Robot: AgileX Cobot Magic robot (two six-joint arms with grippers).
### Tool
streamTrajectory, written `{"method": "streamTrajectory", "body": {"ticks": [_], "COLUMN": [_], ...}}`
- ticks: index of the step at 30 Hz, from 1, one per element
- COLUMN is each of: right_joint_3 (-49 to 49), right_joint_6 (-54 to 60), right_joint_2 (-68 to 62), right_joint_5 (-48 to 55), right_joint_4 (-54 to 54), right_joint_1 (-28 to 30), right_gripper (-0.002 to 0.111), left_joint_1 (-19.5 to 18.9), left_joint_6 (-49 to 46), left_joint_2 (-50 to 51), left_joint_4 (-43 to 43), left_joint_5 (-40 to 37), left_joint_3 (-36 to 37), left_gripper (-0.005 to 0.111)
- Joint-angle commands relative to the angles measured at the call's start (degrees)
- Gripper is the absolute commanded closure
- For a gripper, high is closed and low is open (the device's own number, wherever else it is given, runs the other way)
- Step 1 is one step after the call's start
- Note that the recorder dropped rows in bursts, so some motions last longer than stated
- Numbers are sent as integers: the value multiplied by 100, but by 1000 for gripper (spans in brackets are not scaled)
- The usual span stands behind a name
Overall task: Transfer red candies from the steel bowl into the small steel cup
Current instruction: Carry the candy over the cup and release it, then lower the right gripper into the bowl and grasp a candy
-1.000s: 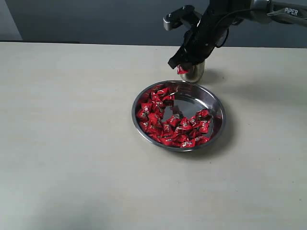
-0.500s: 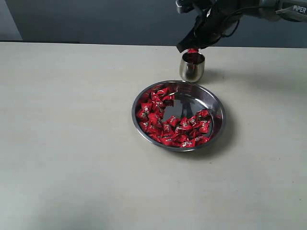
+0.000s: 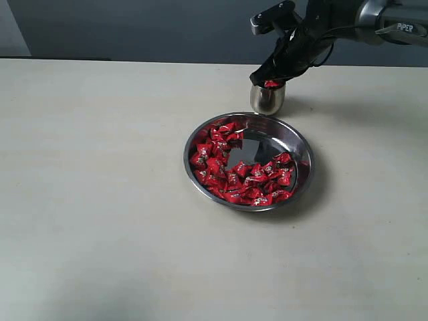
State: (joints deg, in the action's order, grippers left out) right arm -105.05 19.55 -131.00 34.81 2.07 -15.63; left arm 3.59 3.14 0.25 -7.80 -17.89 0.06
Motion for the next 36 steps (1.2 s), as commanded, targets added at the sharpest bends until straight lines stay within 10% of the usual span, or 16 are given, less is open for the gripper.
{"method": "streamTrajectory", "body": {"ticks": [1, 9, 22, 36], "right_joint_3": [12, 12, 12, 411], "right_joint_6": [-16, -16, 1170, 1298], "right_joint_2": [36, 151, 783, 213], "right_joint_5": [-77, 201, 3515, 3515], "right_joint_4": [142, 302, 1525, 1584], "right_joint_1": [29, 29, 17, 17], "right_gripper": [92, 83, 83, 77], "left_joint_1": [60, 60, 60, 60], "left_joint_6": [32, 32, 32, 32], "left_joint_2": [-25, -25, -25, -25], "left_joint_4": [2, 2, 2, 2], "left_joint_5": [20, 20, 20, 20], "left_joint_3": [-6, -6, -6, -6], "left_gripper": [106, 106, 106, 106]}}
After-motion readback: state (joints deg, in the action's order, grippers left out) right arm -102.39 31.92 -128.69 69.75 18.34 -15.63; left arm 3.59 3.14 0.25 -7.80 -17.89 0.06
